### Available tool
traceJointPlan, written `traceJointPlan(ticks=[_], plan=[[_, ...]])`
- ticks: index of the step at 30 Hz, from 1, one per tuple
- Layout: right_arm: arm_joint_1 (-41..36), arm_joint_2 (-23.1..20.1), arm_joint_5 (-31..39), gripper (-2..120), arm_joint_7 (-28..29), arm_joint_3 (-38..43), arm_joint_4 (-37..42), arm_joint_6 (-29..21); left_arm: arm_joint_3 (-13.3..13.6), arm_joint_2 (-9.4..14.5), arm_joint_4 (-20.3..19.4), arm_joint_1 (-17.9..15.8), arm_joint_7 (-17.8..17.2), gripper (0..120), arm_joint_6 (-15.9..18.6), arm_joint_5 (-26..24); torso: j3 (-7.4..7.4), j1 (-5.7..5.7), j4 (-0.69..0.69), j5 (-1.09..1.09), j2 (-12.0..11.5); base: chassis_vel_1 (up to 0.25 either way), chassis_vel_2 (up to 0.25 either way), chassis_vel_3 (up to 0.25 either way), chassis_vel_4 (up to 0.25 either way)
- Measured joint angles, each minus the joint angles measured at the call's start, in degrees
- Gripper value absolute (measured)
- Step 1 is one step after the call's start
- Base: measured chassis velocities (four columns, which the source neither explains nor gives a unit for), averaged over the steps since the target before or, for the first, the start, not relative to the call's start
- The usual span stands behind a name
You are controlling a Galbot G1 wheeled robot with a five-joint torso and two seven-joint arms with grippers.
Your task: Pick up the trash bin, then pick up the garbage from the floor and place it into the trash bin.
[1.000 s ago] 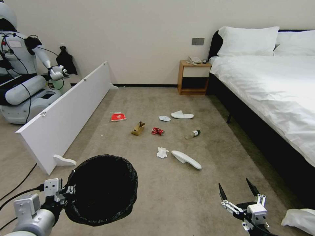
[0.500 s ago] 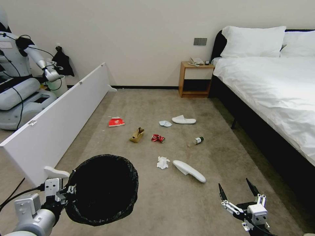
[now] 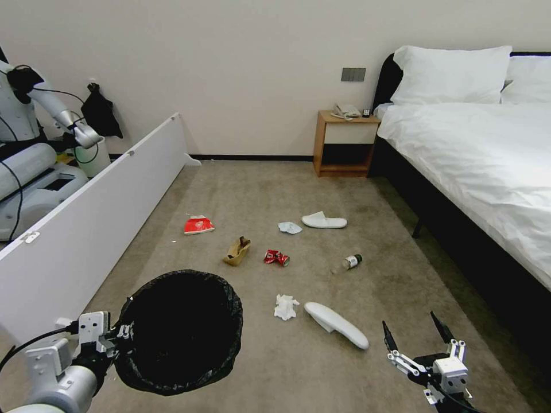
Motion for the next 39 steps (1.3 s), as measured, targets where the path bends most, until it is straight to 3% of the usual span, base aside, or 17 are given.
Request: traceJointPlan(ticks=[11,29,34,37,39], plan=[[0.04,-0.09,0.00,100,0.01,-0.02,-0.06,0.20,0.00,0.12,0.03,-0.11,0.00,4,0.00,-0.12,0.00,0.00,0.00,-0.01,0.00,-0.131,0.147,0.135,-0.130],[1.04,-0.46,-0.30,100,1.37,0.64,-0.79,1.69,-0.03,-0.08,0.09,-0.04,-0.11,4,0.00,-0.25,0.00,0.00,-0.01,-0.02,0.00,-0.013,0.010,0.006,-0.007],[1.03,-1.77,-0.67,100,-0.26,1.15,-1.37,-3.07,-0.22,-0.26,-0.48,0.41,-0.19,4,0.00,-0.23,0.00,0.00,-0.02,-0.01,0.00,0.000,0.000,0.000,0.000],[1.86,-4.56,-2.96,100,2.83,-0.15,-2.43,-12.52,-0.50,-0.49,-1.05,1.10,-0.21,4,0.00,-0.04,0.00,0.00,-0.01,-0.01,0.00,0.000,0.000,0.000,0.000],[2.89,-5.57,-3.28,100,3.01,-0.37,-3.58,-15.34,-0.59,-0.60,-1.23,1.37,-0.26,4,0.00,0.22,0.00,0.00,0.00,-0.01,0.00,0.000,0.000,0.000,0.000]])
